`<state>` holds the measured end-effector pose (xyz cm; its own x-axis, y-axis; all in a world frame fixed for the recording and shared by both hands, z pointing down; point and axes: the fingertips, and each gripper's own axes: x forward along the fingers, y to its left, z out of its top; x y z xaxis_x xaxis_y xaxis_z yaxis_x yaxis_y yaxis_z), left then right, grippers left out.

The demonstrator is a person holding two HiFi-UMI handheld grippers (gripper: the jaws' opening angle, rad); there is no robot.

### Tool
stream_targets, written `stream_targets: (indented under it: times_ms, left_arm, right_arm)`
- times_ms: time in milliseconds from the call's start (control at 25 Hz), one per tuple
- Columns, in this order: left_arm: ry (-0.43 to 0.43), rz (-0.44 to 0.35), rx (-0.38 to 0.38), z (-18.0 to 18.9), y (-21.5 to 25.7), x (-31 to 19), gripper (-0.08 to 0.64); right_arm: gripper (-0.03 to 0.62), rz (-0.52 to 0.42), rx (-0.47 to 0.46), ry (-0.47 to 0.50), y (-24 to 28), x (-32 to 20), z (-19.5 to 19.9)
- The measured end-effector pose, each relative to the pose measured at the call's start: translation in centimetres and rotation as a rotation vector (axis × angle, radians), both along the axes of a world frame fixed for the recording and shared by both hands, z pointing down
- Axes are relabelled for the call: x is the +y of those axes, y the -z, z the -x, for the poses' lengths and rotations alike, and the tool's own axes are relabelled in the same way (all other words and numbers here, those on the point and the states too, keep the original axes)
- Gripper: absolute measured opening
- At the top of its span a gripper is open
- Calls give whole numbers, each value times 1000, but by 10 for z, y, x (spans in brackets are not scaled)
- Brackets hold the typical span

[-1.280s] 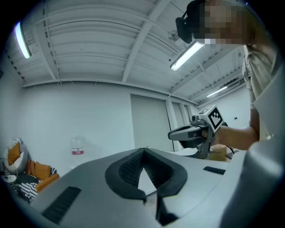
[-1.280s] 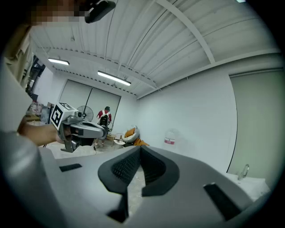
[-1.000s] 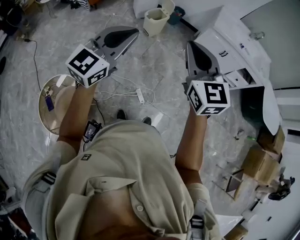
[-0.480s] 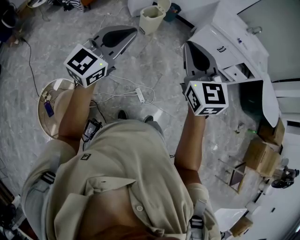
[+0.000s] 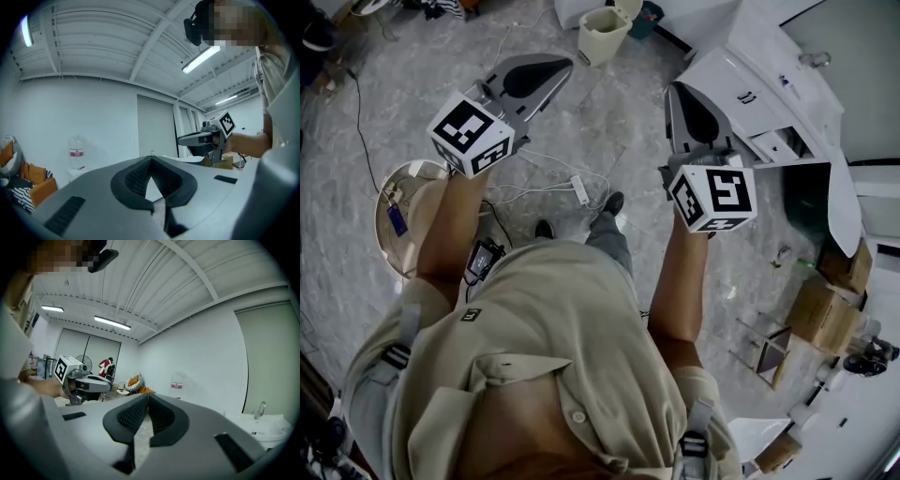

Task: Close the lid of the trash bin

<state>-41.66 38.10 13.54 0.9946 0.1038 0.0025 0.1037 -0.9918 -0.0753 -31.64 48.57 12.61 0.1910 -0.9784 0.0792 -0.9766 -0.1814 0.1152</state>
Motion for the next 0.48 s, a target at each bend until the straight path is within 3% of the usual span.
stream_targets:
  times_ms: [200,480]
  left_arm:
    - [51,-3,-25,-39,-6,-10,14]
    - [126,-4,-51,-123,-11,-25,14]
  right_arm:
    - [25,-10,-21,41,-11,-17,-47]
    - [25,-17,-45,120,-17,-42,-142]
